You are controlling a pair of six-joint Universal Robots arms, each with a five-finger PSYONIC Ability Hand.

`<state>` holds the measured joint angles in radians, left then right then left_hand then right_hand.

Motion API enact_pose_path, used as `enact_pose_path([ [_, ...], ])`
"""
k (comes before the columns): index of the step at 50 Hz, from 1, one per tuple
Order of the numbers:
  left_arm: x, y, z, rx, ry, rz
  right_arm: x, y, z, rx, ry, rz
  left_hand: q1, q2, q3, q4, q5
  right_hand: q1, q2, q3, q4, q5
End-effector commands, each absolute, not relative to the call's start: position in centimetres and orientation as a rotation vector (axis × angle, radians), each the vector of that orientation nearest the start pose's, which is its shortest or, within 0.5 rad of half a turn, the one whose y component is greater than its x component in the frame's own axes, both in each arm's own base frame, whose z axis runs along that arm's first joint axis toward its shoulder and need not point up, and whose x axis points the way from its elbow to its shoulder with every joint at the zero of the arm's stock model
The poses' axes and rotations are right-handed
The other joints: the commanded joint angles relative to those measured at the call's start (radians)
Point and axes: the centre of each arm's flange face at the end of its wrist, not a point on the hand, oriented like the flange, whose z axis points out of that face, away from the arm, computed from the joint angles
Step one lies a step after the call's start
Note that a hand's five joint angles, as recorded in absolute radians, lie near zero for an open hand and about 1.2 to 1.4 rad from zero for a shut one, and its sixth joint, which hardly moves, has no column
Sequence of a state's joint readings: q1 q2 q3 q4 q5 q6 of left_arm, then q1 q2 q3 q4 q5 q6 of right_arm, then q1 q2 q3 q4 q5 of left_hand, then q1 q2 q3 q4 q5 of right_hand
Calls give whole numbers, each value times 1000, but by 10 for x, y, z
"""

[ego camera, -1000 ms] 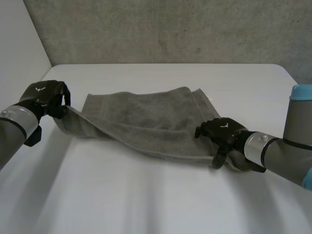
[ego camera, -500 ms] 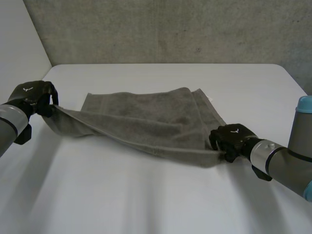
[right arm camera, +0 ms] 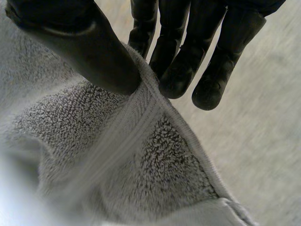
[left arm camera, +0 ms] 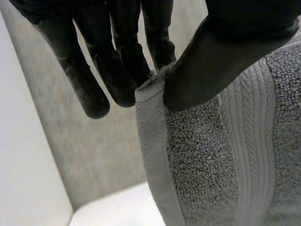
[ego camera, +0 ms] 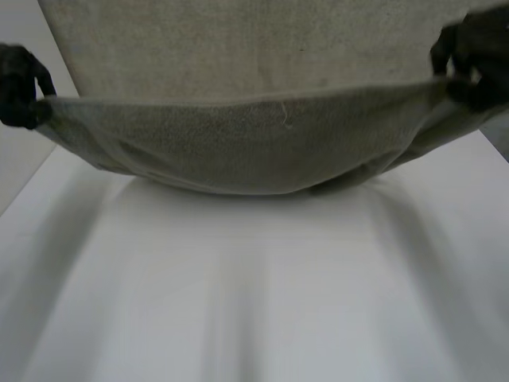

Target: Fold the towel.

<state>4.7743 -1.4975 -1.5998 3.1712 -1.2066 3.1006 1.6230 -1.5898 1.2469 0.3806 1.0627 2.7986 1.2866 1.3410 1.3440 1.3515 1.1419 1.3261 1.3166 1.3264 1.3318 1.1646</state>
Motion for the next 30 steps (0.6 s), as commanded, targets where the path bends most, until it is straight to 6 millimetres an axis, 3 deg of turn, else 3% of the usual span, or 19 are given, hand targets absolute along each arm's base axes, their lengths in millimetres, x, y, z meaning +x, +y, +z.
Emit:
enact_pose_path([
  [1, -150, -289, 344, 350, 2271, -2552, 186, -287, 374, -890, 1951, -2014, 110, 55, 52, 45, 80, 70, 80, 70, 64, 57],
  [6, -152, -312, 317, 321, 2406, -2456, 210, -308, 321, -1004, 2042, -1826, 110, 55, 52, 45, 80, 70, 80, 70, 64, 57],
  [7, -160, -321, 306, 337, 2464, -2423, 218, -312, 305, -1059, 2073, -1790, 110, 55, 52, 45, 80, 70, 80, 70, 64, 57],
  [8, -170, -328, 295, 360, 2520, -2382, 218, -312, 305, -1060, 2074, -1789, 110, 55, 52, 45, 80, 70, 80, 70, 64, 57],
  [10, -177, -337, 285, 356, 2570, -2327, 229, -323, 271, -1152, 2144, -1730, 110, 55, 52, 45, 80, 70, 80, 70, 64, 57],
  [14, -190, -360, 263, 333, 2641, -2207, 239, -341, 252, -1204, 2173, -1749, 110, 55, 52, 45, 80, 70, 80, 70, 64, 57],
  [16, -204, -385, 257, 369, 2609, -2167, 248, -349, 249, -1218, 2151, -1788, 110, 55, 52, 45, 80, 70, 80, 70, 64, 57],
  [17, -204, -385, 257, 369, 2609, -2167, 255, -357, 253, -1218, 2112, -1862, 110, 55, 52, 45, 80, 70, 80, 70, 64, 57],
  [19, -221, -407, 272, 406, 2497, -2244, 259, -368, 265, -1202, 2059, -1968, 110, 55, 52, 45, 80, 70, 80, 70, 64, 57],
  [20, -221, -408, 272, 406, 2497, -2245, 263, -376, 284, -1177, 1982, -2099, 110, 55, 52, 45, 80, 70, 80, 70, 64, 57],
  [21, -229, -416, 292, 398, 2409, -2336, 263, -376, 284, -1176, 1981, -2100, 110, 55, 52, 45, 80, 70, 80, 70, 64, 57],
  [22, -229, -416, 292, 398, 2408, -2337, 265, -383, 309, -1123, 1883, -2252, 110, 55, 52, 45, 80, 70, 80, 70, 64, 57],
  [23, -235, -419, 320, 373, 2291, -2455, 265, -388, 338, -1028, 1762, -2407, 110, 55, 52, 45, 80, 70, 80, 70, 64, 57],
  [24, -240, -417, 351, 346, 2172, -2579, 265, -388, 339, -1027, 1761, -2409, 110, 55, 52, 45, 80, 70, 80, 70, 64, 57],
  [25, -240, -417, 351, 346, 2171, -2580, 264, -386, 369, -914, 1627, -2526, 110, 55, 52, 45, 80, 70, 80, 70, 64, 57],
  [26, -243, -410, 379, 315, 2068, -2689, 261, -381, 396, -810, 1497, -2595, 110, 55, 52, 45, 80, 70, 80, 70, 64, 57],
  [27, -247, -402, 401, 280, 1992, -2790, 261, -381, 396, -809, 1496, -2596, 110, 55, 52, 45, 80, 70, 80, 70, 64, 57],
  [28, -247, -402, 402, 280, 1991, -2791, 259, -376, 414, -729, 1401, -2622, 110, 55, 52, 45, 80, 70, 80, 70, 64, 57],
  [30, -244, -392, 436, 191, 1843, -2979, 258, -375, 420, -681, 1347, -2618, 110, 55, 52, 45, 80, 70, 80, 70, 64, 57],
])
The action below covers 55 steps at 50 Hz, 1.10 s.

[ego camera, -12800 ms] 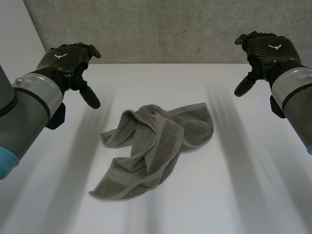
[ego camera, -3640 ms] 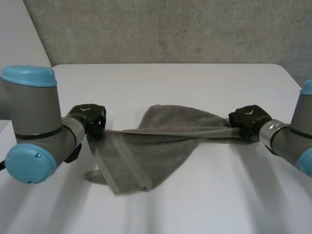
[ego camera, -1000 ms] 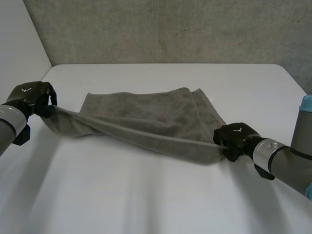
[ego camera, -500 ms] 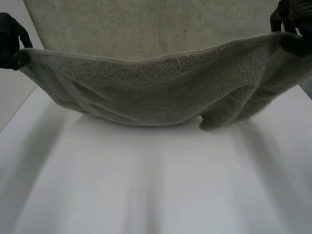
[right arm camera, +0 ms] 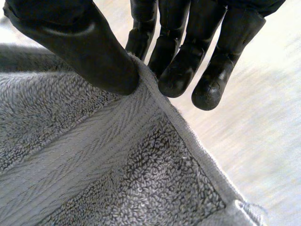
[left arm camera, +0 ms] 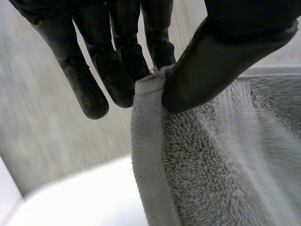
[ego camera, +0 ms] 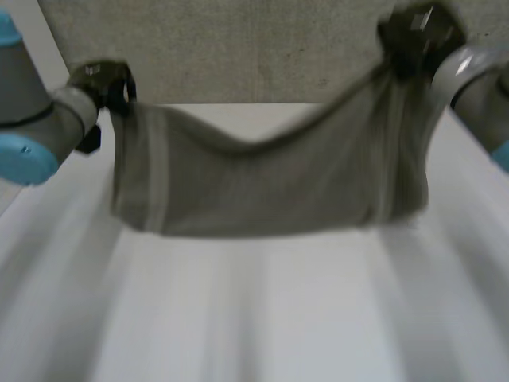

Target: Fold the towel.

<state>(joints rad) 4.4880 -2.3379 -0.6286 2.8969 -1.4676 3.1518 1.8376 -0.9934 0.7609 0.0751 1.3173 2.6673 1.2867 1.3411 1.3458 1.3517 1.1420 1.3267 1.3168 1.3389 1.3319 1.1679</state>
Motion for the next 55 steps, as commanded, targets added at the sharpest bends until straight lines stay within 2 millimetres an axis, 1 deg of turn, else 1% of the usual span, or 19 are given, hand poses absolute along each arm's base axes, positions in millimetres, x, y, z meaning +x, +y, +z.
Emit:
enact_pose_path([
  [1, -244, -392, 436, 191, 1842, -2980, 257, -376, 419, -661, 1339, -2599, 110, 55, 50, 45, 80, 70, 79, 57, 64, 54],
  [6, -247, -398, 431, 174, 1816, -3052, 261, -379, 383, -741, 1458, -2491, 110, 55, 50, 45, 80, 70, 79, 57, 64, 54],
  [8, -248, -404, 400, 195, 1961, -2955, 262, -380, 366, -776, 1518, -2441, 110, 55, 50, 45, 80, 70, 79, 57, 64, 54],
  [11, -247, -407, 379, 204, 2057, -2879, 263, -377, 333, -842, 1627, -2339, 110, 55, 50, 45, 80, 70, 79, 57, 64, 54],
  [13, -246, -407, 331, 230, 2270, -2704, 263, -375, 316, -877, 1678, -2291, 110, 55, 50, 45, 80, 70, 79, 57, 64, 54],
  [14, -246, -407, 331, 231, 2271, -2703, 263, -372, 300, -912, 1725, -2247, 110, 55, 50, 45, 80, 70, 79, 57, 64, 54],
  [15, -244, -404, 307, 246, 2372, -2614, 261, -370, 283, -953, 1775, -2206, 110, 55, 50, 45, 80, 70, 79, 57, 64, 54],
  [16, -243, -400, 283, 266, 2469, -2527, 261, -370, 283, -954, 1776, -2205, 110, 55, 50, 45, 80, 70, 79, 57, 64, 54],
  [17, -243, -400, 283, 266, 2470, -2527, 256, -369, 266, -992, 1836, -2164, 110, 55, 50, 45, 80, 70, 79, 57, 64, 54],
  [20, -240, -391, 242, 296, 2606, -2399, 243, -366, 240, -1064, 1944, -2088, 110, 55, 50, 45, 80, 70, 79, 57, 64, 54],
  [23, -229, -385, 214, 284, 2682, -2294, 235, -358, 226, -1122, 2018, -2030, 110, 55, 50, 45, 80, 70, 79, 57, 64, 54],
  [27, -202, -370, 221, 278, 2634, -2239, 232, -345, 227, -1145, 2064, -1964, 110, 55, 50, 45, 80, 70, 79, 57, 64, 54],
  [30, -193, -363, 231, 279, 2602, -2248, 222, -325, 258, -1114, 2081, -1956, 110, 55, 50, 45, 80, 70, 79, 57, 64, 54],
  [31, -186, -355, 245, 291, 2559, -2279, 214, -315, 281, -1089, 2071, -1988, 110, 55, 50, 45, 80, 70, 79, 57, 64, 54],
  [35, -169, -324, 301, 368, 2394, -2479, 196, -301, 317, -1014, 2027, -2063, 110, 55, 50, 45, 80, 70, 79, 57, 64, 54],
  [39, -160, -319, 311, 402, 2365, -2521, 184, -304, 328, -972, 1974, -2052, 110, 55, 50, 45, 80, 70, 79, 57, 64, 54],
  [44, -161, -329, 293, 410, 2445, -2464, 186, -320, 301, -981, 2021, -1943, 110, 55, 50, 45, 80, 70, 79, 57, 64, 54],
  [48, -171, -350, 256, 423, 2586, -2350, 192, -333, 284, -1031, 2049, -1902, 110, 55, 50, 45, 80, 70, 79, 57, 64, 54],
  [55, -190, -372, 215, 421, 2679, -2223, 222, -352, 241, -1248, 2100, -1858, 110, 55, 50, 45, 80, 70, 79, 57, 64, 54],
])
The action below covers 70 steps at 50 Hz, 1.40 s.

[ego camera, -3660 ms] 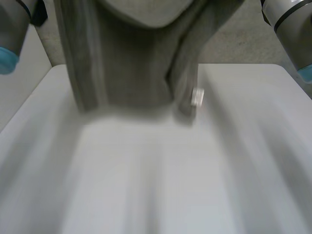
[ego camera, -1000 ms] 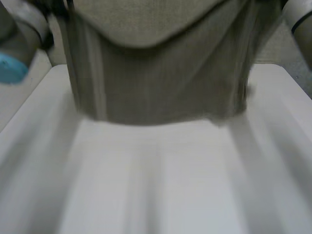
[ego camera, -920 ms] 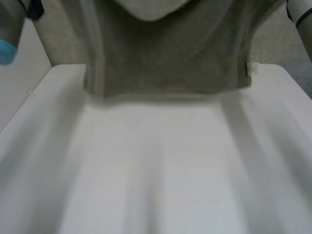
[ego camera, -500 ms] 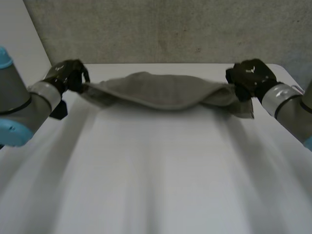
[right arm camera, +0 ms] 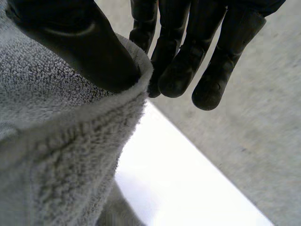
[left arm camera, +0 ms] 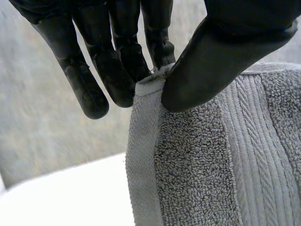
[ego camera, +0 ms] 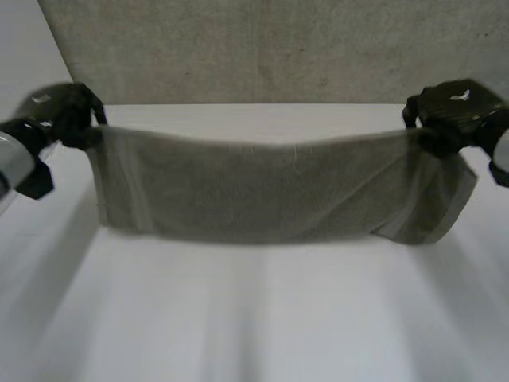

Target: Fold the towel.

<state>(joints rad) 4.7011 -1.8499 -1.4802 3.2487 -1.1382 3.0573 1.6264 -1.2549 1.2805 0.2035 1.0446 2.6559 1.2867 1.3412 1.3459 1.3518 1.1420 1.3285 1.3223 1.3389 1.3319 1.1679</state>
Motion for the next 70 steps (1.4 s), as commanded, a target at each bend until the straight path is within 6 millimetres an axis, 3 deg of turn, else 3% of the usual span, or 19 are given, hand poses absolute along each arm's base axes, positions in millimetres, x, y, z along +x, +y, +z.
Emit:
enact_pose_path([
  [1, -189, -378, 210, 418, 2660, -2207, 222, -352, 241, -1248, 2100, -1858, 110, 55, 50, 44, 80, 68, 74, 57, 64, 54],
  [10, -187, -413, 190, 402, 2582, -2153, 234, -386, 208, -1265, 2094, -1874, 110, 55, 50, 44, 80, 68, 74, 57, 64, 54],
  [17, -193, -424, 187, 404, 2557, -2173, 242, -404, 178, -1272, 2125, -1848, 110, 55, 50, 44, 80, 68, 74, 57, 64, 54],
  [28, -206, -427, 173, 442, 2591, -2150, 247, -406, 157, -1282, 2158, -1807, 110, 55, 50, 44, 80, 68, 74, 57, 64, 54],
  [29, -206, -427, 173, 442, 2591, -2150, 247, -406, 157, -1283, 2158, -1805, 110, 55, 50, 44, 80, -53, -47, -64, -57, -67],
  [30, -206, -427, 171, 441, 2594, -2146, 247, -407, 156, -1282, 2153, -1813, 110, 55, 50, 44, 80, -519, -513, -530, -523, -533],
  [31, -206, -427, 171, 441, 2594, -2146, 247, -407, 156, -1282, 2153, -1813, 23, -32, -36, -42, -7, -524, -518, -535, -528, -538],
  [32, -206, -427, 171, 441, 2594, -2146, 247, -409, 158, -1279, 2143, -1835, 22, -33, -37, -43, -8, -1126, -1120, -1136, -1129, -1140],
  [33, -206, -427, 171, 439, 2595, -2143, 247, -411, 161, -1272, 2132, -1877, -449, -503, -508, -514, -479, -1154, -1148, -1164, -1157, -1168],
  [34, -205, -427, 172, 432, 2593, -2144, 247, -411, 161, -1272, 2132, -1877, -695, -749, -754, -760, -725, -1154, -1148, -1164, -1157, -1168],
  [37, -204, -427, 175, 412, 2583, -2142, 246, -417, 175, -1234, 2119, -1992, -765, -819, -824, -830, -795, -1154, -1148, -1164, -1157, -1168],
  [39, -199, -424, 182, 362, 2567, -2123, 248, -416, 189, -1206, 2097, -2056, -1104, -1158, -1163, -1169, -1133, -1154, -1148, -1164, -1157, -1168],
  [41, -197, -421, 191, 340, 2560, -2122, 249, -409, 217, -1101, 2040, -2145, -1106, -1160, -1165, -1171, -1135, -1154, -1148, -1164, -1157, -1168],
  [46, -191, -402, 209, 320, 2575, -2094, 240, -389, 252, -891, 1990, -2151, -1106, -1160, -1165, -1171, -1135, -1154, -1148, -1164, -1157, -1168],
  [50, -187, -375, 222, 324, 2584, -2086, 234, -366, 261, -816, 2007, -2105, -1106, -1160, -1165, -1171, -1135, -1154, -1148, -1164, -1157, -1168],
  [55, -189, -347, 213, 353, 2636, -2041, 227, -332, 248, -823, 2093, -1996, -1106, -1160, -1165, -1171, -1135, -1154, -1148, -1164, -1157, -1168],
  [57, -190, -339, 210, 371, 2651, -2036, 217, -317, 229, -812, 2195, -1890, -1106, -1160, -1165, -1171, -1135, -1154, -1148, -1164, -1157, -1168],
  [61, -192, -317, 204, 427, 2680, -2051, 205, -308, 208, -803, 2303, -1787, -1100, -1154, -1159, -1165, -1129, -1154, -1148, -1164, -1157, -1168],
  [70, -199, -301, 190, 470, 2700, -2051, 185, -305, 155, -865, 2459, -1657, -1097, -1151, -1156, -1162, -1126, -868, -862, -879, -872, -882],
])
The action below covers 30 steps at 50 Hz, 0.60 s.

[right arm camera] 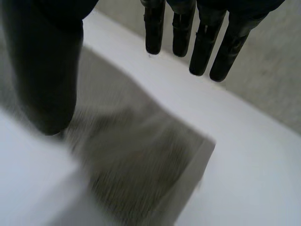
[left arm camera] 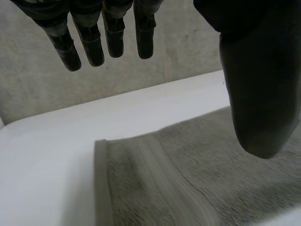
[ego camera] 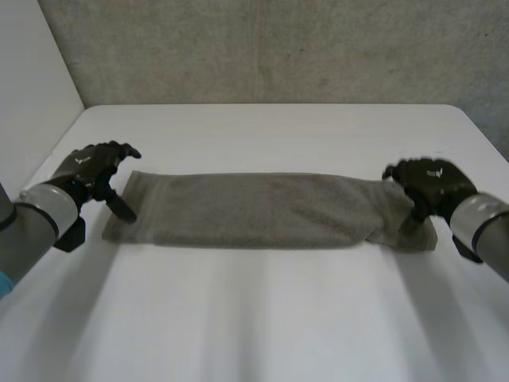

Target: Fold the towel.

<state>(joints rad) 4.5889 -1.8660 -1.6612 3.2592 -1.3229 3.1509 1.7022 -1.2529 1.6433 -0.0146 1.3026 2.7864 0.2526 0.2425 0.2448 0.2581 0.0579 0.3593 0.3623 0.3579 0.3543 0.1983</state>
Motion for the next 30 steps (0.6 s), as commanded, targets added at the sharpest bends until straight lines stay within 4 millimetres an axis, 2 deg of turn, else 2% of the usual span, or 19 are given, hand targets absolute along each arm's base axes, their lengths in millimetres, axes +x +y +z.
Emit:
enact_pose_path([
  [1, -199, -300, 189, 476, 2702, -2049, 185, -305, 155, -865, 2459, -1657, -63, -52, -55, -68, -42, 101, 99, 103, 106, 88],
  [3, -200, -300, 188, 477, 2703, -2047, 182, -310, 142, -858, 2477, -1645, -63, -52, -55, -68, -42, 224, 221, 226, 229, 211],
  [7, -200, -300, 188, 479, 2705, -2045, 182, -316, 133, -858, 2470, -1658, -66, -55, -58, -71, -45, 366, 363, 367, 371, 352],
  [8, -200, -300, 188, 479, 2705, -2045, 181, -319, 128, -855, 2467, -1674, -66, -55, -58, -71, -45, 488, 485, 489, 493, 474],
  [9, -200, -300, 188, 475, 2704, -2047, 181, -319, 128, -855, 2467, -1674, -66, -55, -58, -71, -45, 489, 486, 490, 494, 475],
  [11, -200, -301, 188, 475, 2703, -2049, 178, -327, 123, -846, 2454, -1714, -66, -55, -58, -71, -45, 691, 688, 692, 696, 677],
  [15, -199, -301, 188, 469, 2699, -2053, 173, -333, 118, -848, 2472, -1718, -68, -58, -61, -74, -48, 750, 747, 752, 755, 737],
  [17, -198, -301, 188, 467, 2701, -2051, 167, -337, 117, -891, 2488, -1732, -68, -58, -61, -74, -48, 961, 958, 962, 966, 947],
  [18, -198, -301, 188, 466, 2702, -2049, 167, -337, 117, -891, 2488, -1732, -68, -58, -61, -74, -48, 962, 959, 963, 967, 948],
  [20, -198, -302, 188, 462, 2700, -2050, 162, -340, 119, -905, 2501, -1748, -68, -58, -61, -74, -48, 994, 991, 995, 999, 980],
  [22, -197, -302, 187, 460, 2701, -2048, 146, -346, 121, -915, 2539, -1770, -68, -58, -61, -74, -48, 1037, 1034, 1038, 1042, 1023],
  [23, -197, -302, 188, 458, 2697, -2052, 146, -346, 121, -915, 2539, -1770, -71, -61, -64, -77, -51, 1037, 1034, 1038, 1042, 1023],
  [30, -196, -303, 188, 453, 2696, -2051, 102, -363, 132, -869, 2628, -1796, -71, -61, -64, -77, -51, 1037, 1034, 1038, 1042, 1023],
])
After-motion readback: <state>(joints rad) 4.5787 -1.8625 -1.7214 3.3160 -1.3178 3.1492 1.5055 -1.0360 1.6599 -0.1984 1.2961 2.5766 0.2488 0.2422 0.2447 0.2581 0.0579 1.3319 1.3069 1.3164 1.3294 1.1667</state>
